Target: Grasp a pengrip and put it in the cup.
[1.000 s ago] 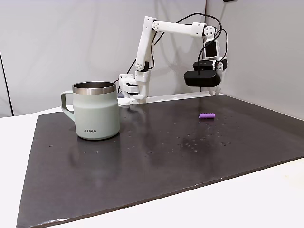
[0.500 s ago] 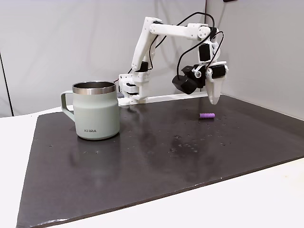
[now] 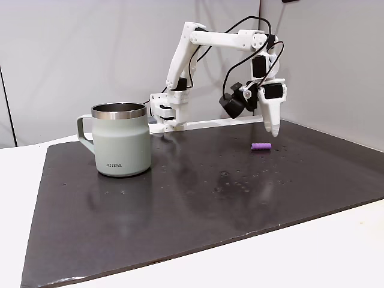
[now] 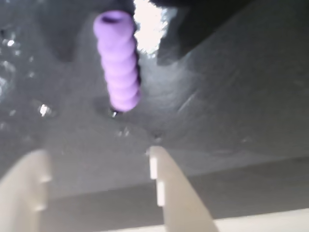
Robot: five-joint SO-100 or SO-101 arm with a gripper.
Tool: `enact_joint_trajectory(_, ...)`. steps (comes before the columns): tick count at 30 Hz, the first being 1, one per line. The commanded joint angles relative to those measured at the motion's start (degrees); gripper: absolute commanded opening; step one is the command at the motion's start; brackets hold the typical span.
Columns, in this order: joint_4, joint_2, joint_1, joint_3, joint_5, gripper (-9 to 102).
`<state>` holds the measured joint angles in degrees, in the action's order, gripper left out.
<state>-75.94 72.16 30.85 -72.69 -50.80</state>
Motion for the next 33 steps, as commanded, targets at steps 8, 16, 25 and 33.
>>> enact_joint_trajectory(8, -1.32, -2.20, -3.52, 1.85, -1.05, 29)
enact_joint_trajectory(16, -1.41, -6.15, -5.71, 2.11, -1.14, 25)
enact_joint_trajectory(25, -2.29, -10.46, -4.22, 6.68, -0.18, 16)
enact_joint_trajectory(33, -3.34, -12.39, -3.96, 8.61, 1.05, 0)
